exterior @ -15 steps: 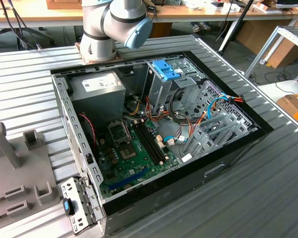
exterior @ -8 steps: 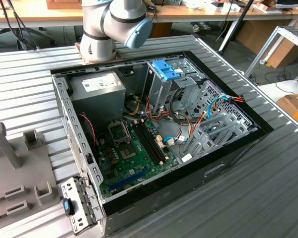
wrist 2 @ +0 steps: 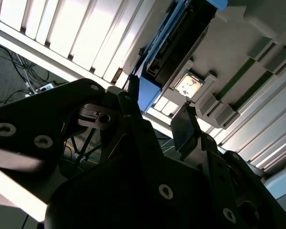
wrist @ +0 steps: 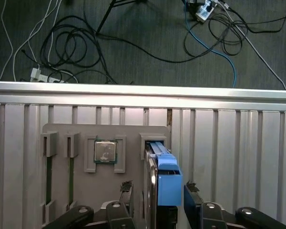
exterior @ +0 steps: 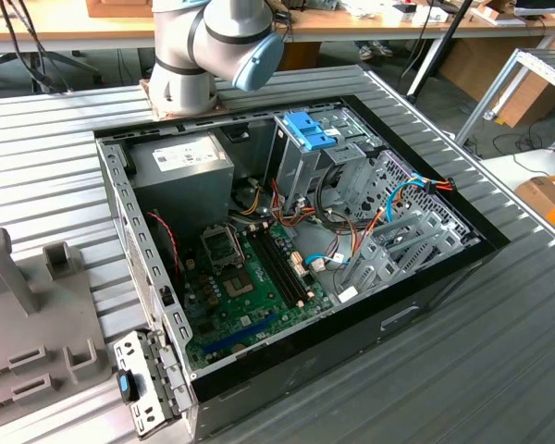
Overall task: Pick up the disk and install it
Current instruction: 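Pick up the disk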
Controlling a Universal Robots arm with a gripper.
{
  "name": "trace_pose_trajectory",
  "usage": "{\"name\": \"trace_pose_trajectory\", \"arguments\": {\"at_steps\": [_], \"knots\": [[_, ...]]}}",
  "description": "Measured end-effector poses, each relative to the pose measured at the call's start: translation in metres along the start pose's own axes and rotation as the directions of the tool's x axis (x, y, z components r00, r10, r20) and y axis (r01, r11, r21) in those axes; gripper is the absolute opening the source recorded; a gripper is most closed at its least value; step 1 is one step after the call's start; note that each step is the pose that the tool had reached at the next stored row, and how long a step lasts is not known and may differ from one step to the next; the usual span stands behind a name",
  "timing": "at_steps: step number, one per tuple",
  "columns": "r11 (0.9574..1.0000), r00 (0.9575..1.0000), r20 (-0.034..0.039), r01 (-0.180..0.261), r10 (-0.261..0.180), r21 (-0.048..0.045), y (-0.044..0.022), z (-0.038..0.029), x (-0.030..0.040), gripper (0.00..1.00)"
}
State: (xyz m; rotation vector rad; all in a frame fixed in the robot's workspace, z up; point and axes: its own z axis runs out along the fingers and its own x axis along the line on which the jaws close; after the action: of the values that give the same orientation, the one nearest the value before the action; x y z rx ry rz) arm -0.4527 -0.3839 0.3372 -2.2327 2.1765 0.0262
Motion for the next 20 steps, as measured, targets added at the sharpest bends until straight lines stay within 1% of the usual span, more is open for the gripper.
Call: {"name": "trace_pose_trajectory", "arguments": {"at_steps": [3,8,11,14,20], "knots": [[1.0000,1.0000,0.0001,0.000,0.000,-0.0019,-0.0002,0.0073,0.0003,0.54],[1.0000,1.0000,0.0000,0.000,0.000,-0.0054,-0.0010,0.0139,0.0005,0.54],[1.0000,1.0000,0.0000,0.000,0.000,-0.0062,-0.0010,0.0197,0.0007,0.54],[1.0000,1.0000,0.0001,0.000,0.000,-0.0060,-0.0010,0.0213,0.0000,0.54],[1.0000,1.0000,0.0001,0.000,0.000,-0.0062,-0.0011,0.0216,-0.0043,0.54]]}}
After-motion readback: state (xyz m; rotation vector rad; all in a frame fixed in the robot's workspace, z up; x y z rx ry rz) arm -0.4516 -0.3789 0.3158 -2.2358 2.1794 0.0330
